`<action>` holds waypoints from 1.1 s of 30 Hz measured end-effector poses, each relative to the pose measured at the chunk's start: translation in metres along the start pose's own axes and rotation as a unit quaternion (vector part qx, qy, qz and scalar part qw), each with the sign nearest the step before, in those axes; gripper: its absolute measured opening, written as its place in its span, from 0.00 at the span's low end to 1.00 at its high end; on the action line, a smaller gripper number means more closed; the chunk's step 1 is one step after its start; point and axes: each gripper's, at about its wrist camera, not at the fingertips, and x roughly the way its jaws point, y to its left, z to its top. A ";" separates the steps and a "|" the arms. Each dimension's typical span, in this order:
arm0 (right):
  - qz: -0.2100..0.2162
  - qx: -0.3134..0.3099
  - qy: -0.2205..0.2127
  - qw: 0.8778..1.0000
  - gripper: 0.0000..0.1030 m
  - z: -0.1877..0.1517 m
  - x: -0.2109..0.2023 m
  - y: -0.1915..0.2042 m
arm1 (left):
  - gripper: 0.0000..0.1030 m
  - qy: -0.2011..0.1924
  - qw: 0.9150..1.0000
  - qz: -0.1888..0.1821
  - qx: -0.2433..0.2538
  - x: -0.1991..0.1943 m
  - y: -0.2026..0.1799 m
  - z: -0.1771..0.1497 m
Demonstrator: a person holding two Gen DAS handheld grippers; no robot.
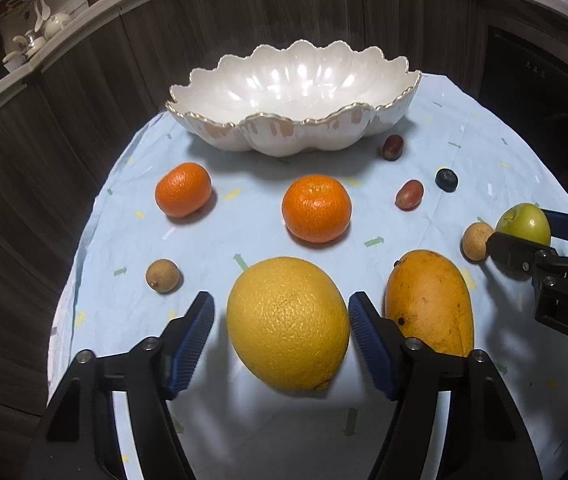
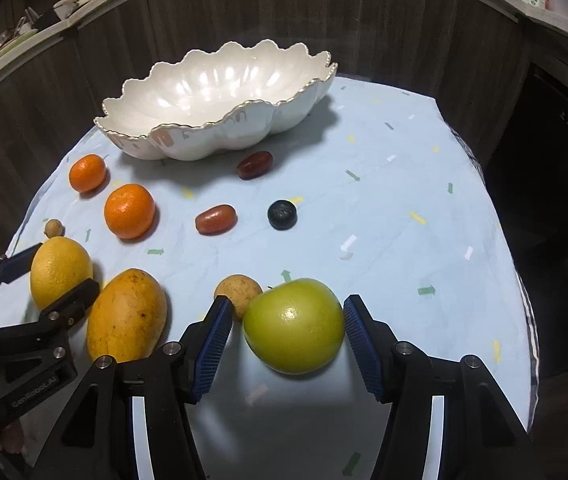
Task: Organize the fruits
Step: 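Lower the left tool onto the yellow grapefruit while the right tool closes on the green fruit, then carry both fruits over the white bowl and open both tools to drop them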
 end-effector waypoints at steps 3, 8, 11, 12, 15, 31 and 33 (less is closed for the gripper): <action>0.001 0.000 -0.001 1.000 0.57 0.001 0.000 0.001 | 0.56 0.007 1.000 -0.007 -0.003 0.004 0.001 -0.002; 0.000 0.002 -0.002 1.000 0.49 0.000 -0.001 -0.002 | 0.54 0.007 1.000 -0.008 -0.004 0.004 -0.002 -0.003; -0.002 -0.002 -0.003 1.000 0.49 0.000 -0.002 -0.001 | 0.54 0.009 1.000 -0.011 -0.007 0.003 0.000 -0.002; -0.003 -0.002 -0.003 1.000 0.49 0.000 -0.002 -0.001 | 0.54 0.010 1.000 -0.011 -0.008 0.003 0.000 -0.002; 0.002 0.000 -0.002 1.000 0.49 0.001 -0.004 0.000 | 0.53 0.011 1.000 -0.010 -0.008 0.002 0.000 -0.002; 0.013 0.000 -0.035 0.999 0.48 0.027 -0.032 0.001 | 0.53 -0.015 1.000 -0.014 -0.013 -0.022 0.006 0.019; 0.013 -0.002 -0.042 0.999 0.48 0.034 -0.035 0.001 | 0.53 -0.020 1.000 -0.013 -0.016 -0.025 0.008 0.025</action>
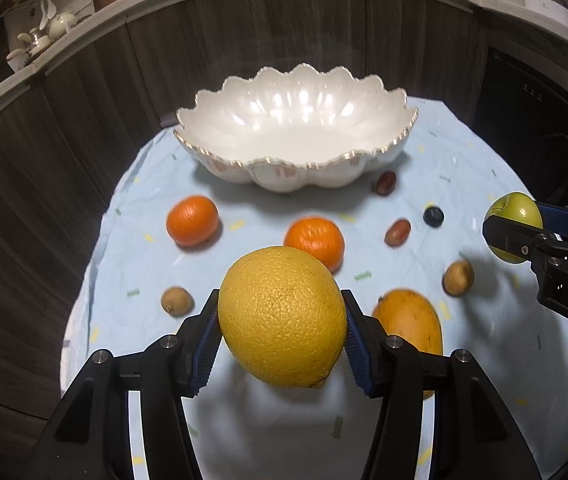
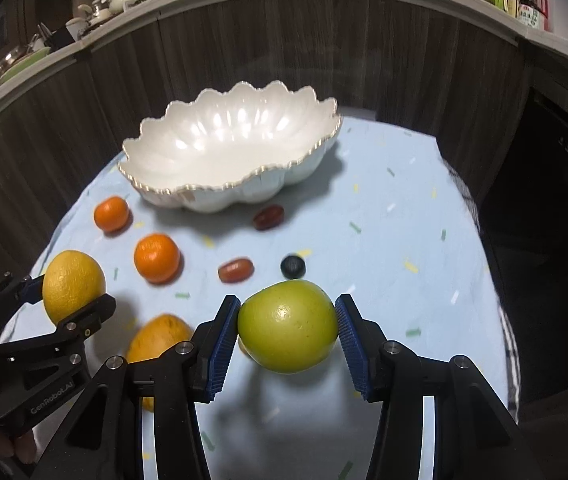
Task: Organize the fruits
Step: 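Carry both fruits over the white bowl and open both tools to drop them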
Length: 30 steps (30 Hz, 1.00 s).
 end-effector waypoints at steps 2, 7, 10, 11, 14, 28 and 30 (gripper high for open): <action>0.001 0.000 -0.005 1.000 0.48 0.007 -0.001 0.000 | 0.53 -0.005 1.000 0.001 -0.003 -0.002 0.002 0.007; 0.003 0.001 -0.018 1.000 0.48 0.026 -0.003 0.001 | 0.53 -0.019 1.000 0.004 -0.009 -0.007 0.009 0.024; 0.003 0.000 -0.028 1.000 0.48 0.039 -0.003 0.001 | 0.53 -0.028 1.000 0.006 -0.012 -0.009 0.013 0.035; 0.004 0.000 -0.030 1.000 0.48 0.043 -0.003 0.001 | 0.53 -0.030 0.999 0.005 -0.014 -0.009 0.015 0.038; 0.006 0.000 -0.038 0.999 0.48 0.055 -0.001 0.001 | 0.53 -0.042 0.999 0.009 -0.015 -0.008 0.018 0.049; 0.007 0.004 -0.057 0.998 0.48 0.106 0.018 -0.009 | 0.53 -0.061 0.998 -0.005 -0.017 0.006 0.028 0.102; 0.006 0.000 -0.059 0.998 0.48 0.112 0.021 -0.009 | 0.53 -0.063 0.998 -0.007 -0.016 0.010 0.030 0.109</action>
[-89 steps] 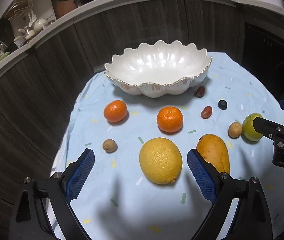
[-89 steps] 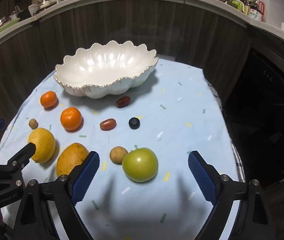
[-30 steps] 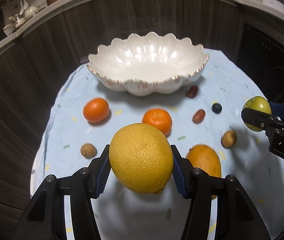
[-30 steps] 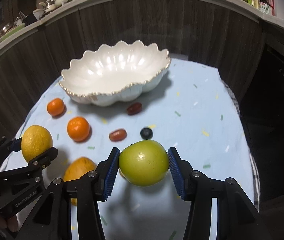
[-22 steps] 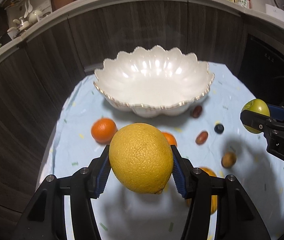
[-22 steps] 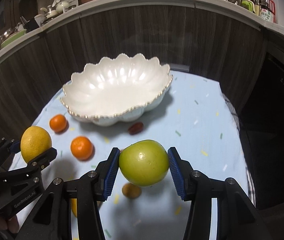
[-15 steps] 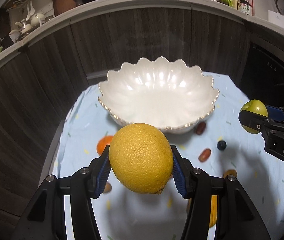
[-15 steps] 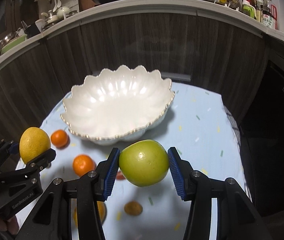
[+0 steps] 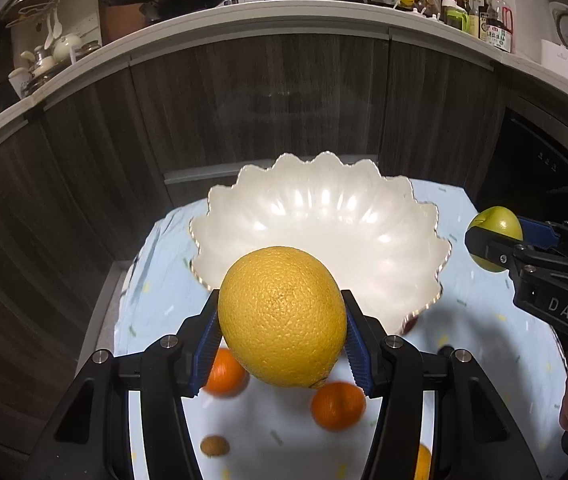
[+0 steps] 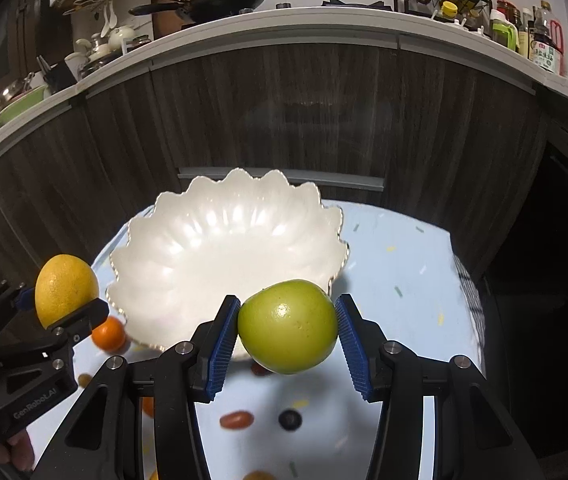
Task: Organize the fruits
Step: 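Carry both fruits over the white bowl and open both tools to drop them, then withdraw both open tools from the bowl toward the remaining fruits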
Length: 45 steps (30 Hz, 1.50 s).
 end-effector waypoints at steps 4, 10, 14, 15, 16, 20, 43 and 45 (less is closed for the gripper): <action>0.000 -0.005 0.002 1.000 0.48 0.010 0.012 -0.001 | 0.53 0.002 1.000 -0.006 0.000 0.012 0.004 0.011; 0.002 -0.006 0.013 1.000 0.48 0.017 0.029 0.001 | 0.53 0.014 1.000 -0.013 -0.002 0.033 0.012 0.022; 0.009 0.001 0.027 1.000 0.48 0.020 0.042 0.001 | 0.53 0.029 0.999 -0.019 -0.005 0.048 0.016 0.025; 0.011 0.002 0.030 0.999 0.48 0.020 0.046 0.001 | 0.53 0.031 0.999 -0.020 -0.004 0.050 0.016 0.025; 0.013 0.004 0.033 0.999 0.48 0.021 0.048 0.001 | 0.53 0.032 0.999 -0.021 -0.004 0.052 0.017 0.025; 0.020 0.003 0.048 0.999 0.48 0.019 0.060 0.004 | 0.53 0.045 0.998 -0.031 -0.011 0.060 0.020 0.023; 0.007 0.018 0.043 0.999 0.71 0.023 0.058 0.005 | 0.79 0.059 0.998 -0.008 -0.007 0.056 0.017 0.021; 0.007 0.018 0.038 0.999 0.74 0.023 0.053 0.006 | 0.82 0.055 0.998 -0.005 -0.012 0.052 0.020 0.022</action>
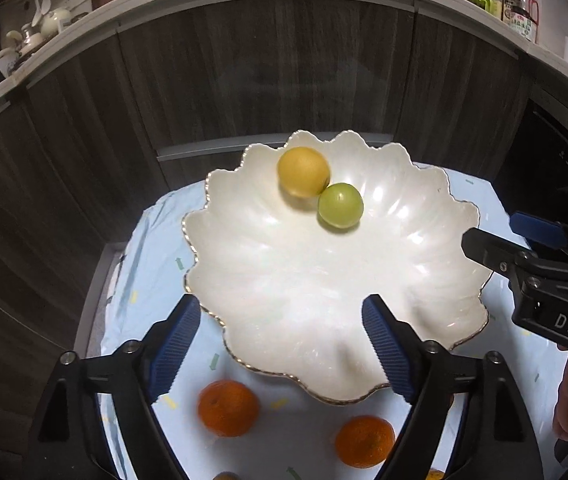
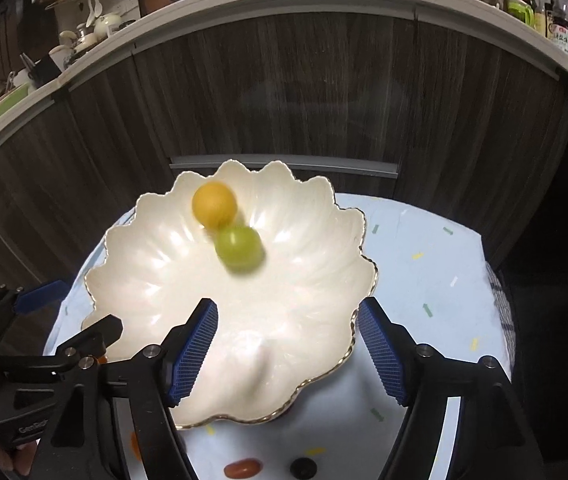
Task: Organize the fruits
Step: 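Withdraw both open tools from the bowl toward the remaining fruits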
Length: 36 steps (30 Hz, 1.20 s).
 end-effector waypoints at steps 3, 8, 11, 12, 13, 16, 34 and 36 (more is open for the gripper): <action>-0.004 -0.007 -0.007 1.000 0.75 -0.002 -0.007 0.002 | 0.84 -0.010 1.000 0.008 -0.001 -0.008 0.003 -0.001; -0.011 -0.014 -0.015 1.000 0.77 -0.006 -0.021 0.006 | 0.86 -0.015 1.000 0.014 -0.009 -0.019 0.012 -0.005; -0.016 -0.018 -0.020 1.000 0.77 -0.008 -0.029 0.007 | 0.86 -0.020 1.000 0.022 -0.005 -0.025 0.013 -0.007; -0.015 -0.017 -0.022 0.999 0.77 -0.009 -0.032 0.007 | 0.86 -0.022 1.000 0.022 -0.004 -0.027 0.013 -0.008; -0.015 -0.016 -0.024 0.999 0.77 -0.009 -0.034 0.008 | 0.86 -0.023 0.999 0.023 -0.003 -0.029 0.013 -0.008; -0.014 -0.011 -0.029 0.999 0.77 -0.010 -0.040 0.007 | 0.86 -0.029 0.999 0.023 -0.003 -0.036 0.013 -0.010; -0.021 0.001 -0.033 0.999 0.77 -0.032 -0.070 0.001 | 0.86 -0.043 0.999 0.016 0.005 -0.072 0.001 -0.031; -0.022 0.002 -0.031 0.999 0.77 -0.037 -0.072 -0.001 | 0.86 -0.043 0.999 0.015 0.009 -0.075 -0.002 -0.035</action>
